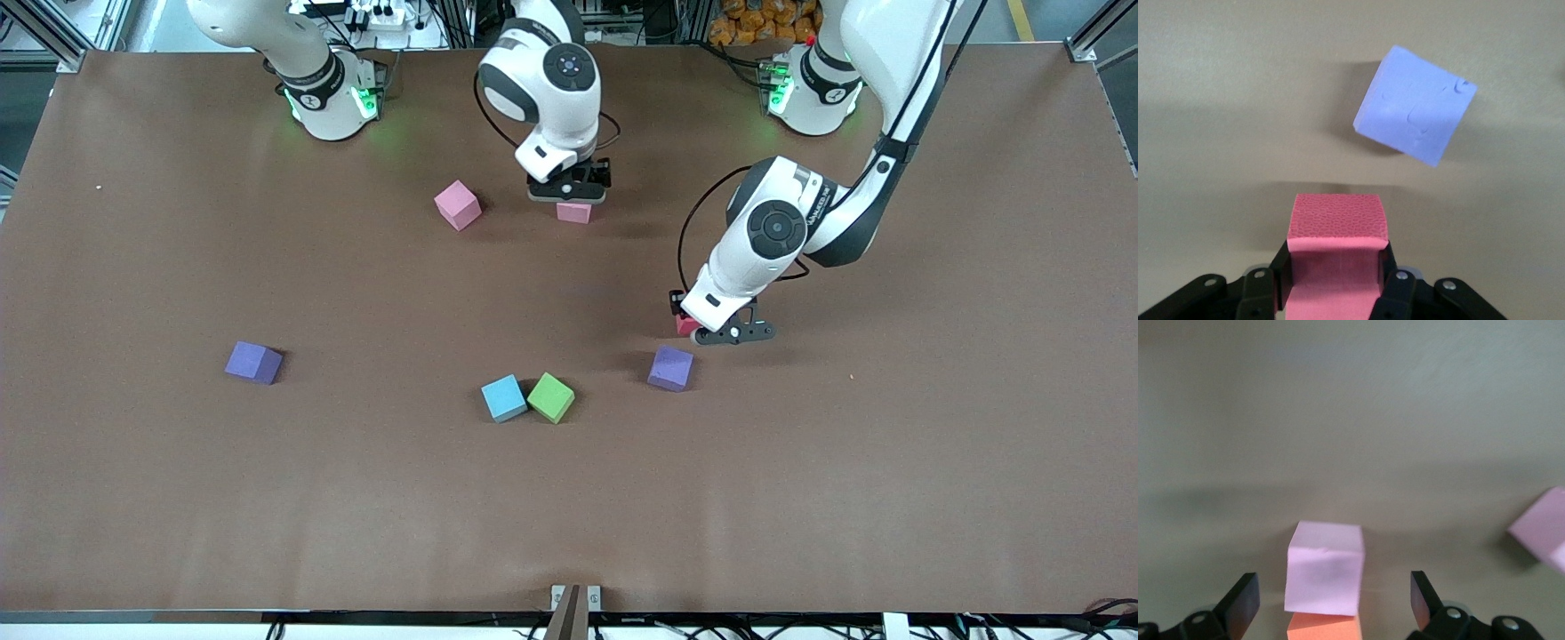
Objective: Arrange blocks into number 1
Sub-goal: 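Place the pink cube below the orange cube with the right gripper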
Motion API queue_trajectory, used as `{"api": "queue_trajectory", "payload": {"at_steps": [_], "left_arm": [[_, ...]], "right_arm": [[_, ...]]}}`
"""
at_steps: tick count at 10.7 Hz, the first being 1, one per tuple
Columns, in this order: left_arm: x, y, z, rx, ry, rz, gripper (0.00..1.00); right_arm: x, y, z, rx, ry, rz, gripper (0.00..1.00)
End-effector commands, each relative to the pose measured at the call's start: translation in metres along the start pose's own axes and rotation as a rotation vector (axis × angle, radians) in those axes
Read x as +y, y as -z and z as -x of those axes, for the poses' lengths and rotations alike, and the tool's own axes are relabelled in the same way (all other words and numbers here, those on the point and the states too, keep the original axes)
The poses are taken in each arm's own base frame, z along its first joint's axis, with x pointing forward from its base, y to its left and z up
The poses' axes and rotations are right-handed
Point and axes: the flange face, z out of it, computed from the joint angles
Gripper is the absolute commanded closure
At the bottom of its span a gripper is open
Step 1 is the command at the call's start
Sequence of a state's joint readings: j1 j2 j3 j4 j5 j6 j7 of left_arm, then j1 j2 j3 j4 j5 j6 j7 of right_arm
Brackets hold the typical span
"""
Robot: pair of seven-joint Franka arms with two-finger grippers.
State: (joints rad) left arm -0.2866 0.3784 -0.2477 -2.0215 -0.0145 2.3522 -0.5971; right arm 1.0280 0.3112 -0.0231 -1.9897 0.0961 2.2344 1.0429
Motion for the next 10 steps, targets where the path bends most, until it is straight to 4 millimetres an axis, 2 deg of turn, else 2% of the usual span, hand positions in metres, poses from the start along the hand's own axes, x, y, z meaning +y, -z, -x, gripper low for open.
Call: {"api": "queue_trajectory", "payload": {"at_steps": [1,2,3,4,6,7,8,10], "left_arm": [[0.015,0.013,0.018,-0.017,0.057,0.001,1.00],[0.037,0.012,0.034,-0.023,0.054,0.005,1.00],[0.054,0.011,0.048,-0.030,0.041,0.011,1.00],[0.078,0.009,0.071,-0.043,-0.002,0.017,1.00],[0.117,0.001,0.104,-0.062,-0.005,0.025,1.00],[0.135,-0.003,0.121,-0.073,0.006,0.030,1.00],[0.148,-0.008,0.135,-0.079,0.006,0.028,1.00],[0.161,-0.020,0.150,-0.088,-0.019,0.033,1.00]], "right_arm": [[0.057,0.039,-0.037,-0.017,-0.096,0.000,0.00],[0.088,0.050,-0.057,-0.015,-0.158,-0.013,0.00],[0.119,0.052,-0.071,-0.021,-0.214,-0.011,0.00],[0.148,0.047,-0.083,-0.033,-0.265,-0.001,0.00],[0.171,0.029,-0.086,-0.061,-0.302,0.032,0.00],[0.185,0.026,-0.096,-0.070,-0.332,0.036,0.00],[0.194,0.019,-0.098,-0.081,-0.350,0.046,0.00],[0.201,0.008,-0.097,-0.104,-0.367,0.060,0.00]]}}
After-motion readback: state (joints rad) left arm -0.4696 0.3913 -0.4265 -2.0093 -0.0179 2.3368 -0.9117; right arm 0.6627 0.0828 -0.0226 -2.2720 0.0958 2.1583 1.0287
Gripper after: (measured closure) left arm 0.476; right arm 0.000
